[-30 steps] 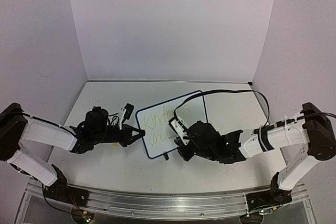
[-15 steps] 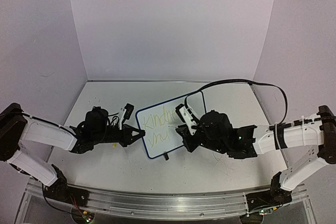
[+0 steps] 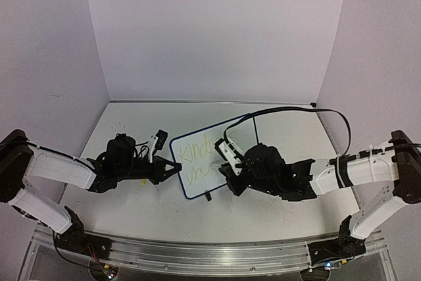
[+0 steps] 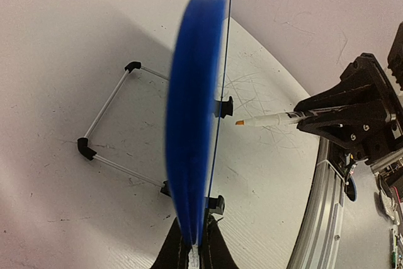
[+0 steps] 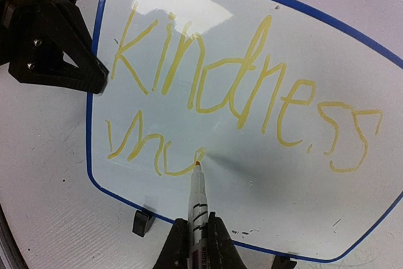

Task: Write a sentence on the whiteboard

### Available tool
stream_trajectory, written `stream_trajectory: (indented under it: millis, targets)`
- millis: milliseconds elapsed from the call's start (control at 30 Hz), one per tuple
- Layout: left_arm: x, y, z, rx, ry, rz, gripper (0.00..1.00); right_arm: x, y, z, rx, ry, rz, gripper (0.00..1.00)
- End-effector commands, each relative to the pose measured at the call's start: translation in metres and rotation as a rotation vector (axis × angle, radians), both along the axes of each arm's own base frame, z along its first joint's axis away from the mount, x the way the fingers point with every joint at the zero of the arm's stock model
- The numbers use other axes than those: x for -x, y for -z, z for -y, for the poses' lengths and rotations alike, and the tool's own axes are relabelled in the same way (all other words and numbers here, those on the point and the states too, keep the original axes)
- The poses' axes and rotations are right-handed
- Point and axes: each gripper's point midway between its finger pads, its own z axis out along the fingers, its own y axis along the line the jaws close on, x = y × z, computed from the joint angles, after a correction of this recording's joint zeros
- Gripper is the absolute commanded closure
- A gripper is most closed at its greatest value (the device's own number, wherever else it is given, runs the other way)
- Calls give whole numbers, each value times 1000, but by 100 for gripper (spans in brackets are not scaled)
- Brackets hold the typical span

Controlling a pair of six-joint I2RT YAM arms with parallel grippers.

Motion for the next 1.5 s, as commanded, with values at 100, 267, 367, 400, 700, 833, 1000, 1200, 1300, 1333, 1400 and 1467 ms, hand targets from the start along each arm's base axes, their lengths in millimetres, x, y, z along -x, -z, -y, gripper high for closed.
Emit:
stream_trajectory:
  millis: [100,267,367,400,700,833,1000,1200,1300,1333,1400,1467]
  targets:
    - [-8,11,-9,-74,-51,6,100,-11,-20,-2,-48,47,44,100]
    - [-7,12,-10,-75,-51,4,100,-7,-20,-10,-21,11,62,100]
    - [-8,12,-9,-76,-49,3,100,-4,-18,-18,13,15,90,100]
    - [-8,12,-9,-75,-49,4,100,-5,-19,-18,0,24,89,100]
    - [-7,12,-9,-75,-48,3,100,-17,-18,-5,-22,87,68,100]
    - [-7,11,-10,-77,-50,6,100,-21,-16,-2,-8,108,70,100]
    - [-7,12,-10,-78,-50,6,100,-24,-16,-1,-6,118,67,100]
    - [-7,12,-10,-78,-50,6,100,-25,-17,-6,-5,111,68,100]
    - [-7,11,-10,-78,-49,8,100,-26,-16,-6,-2,111,68,100]
    - [-7,11,-10,-78,-48,8,100,-26,-15,-6,-2,113,69,100]
    - [-7,11,-10,-79,-47,8,100,-27,-15,-5,0,120,72,100]
    - [-7,12,-10,-79,-47,7,100,-28,-13,-5,5,127,70,100]
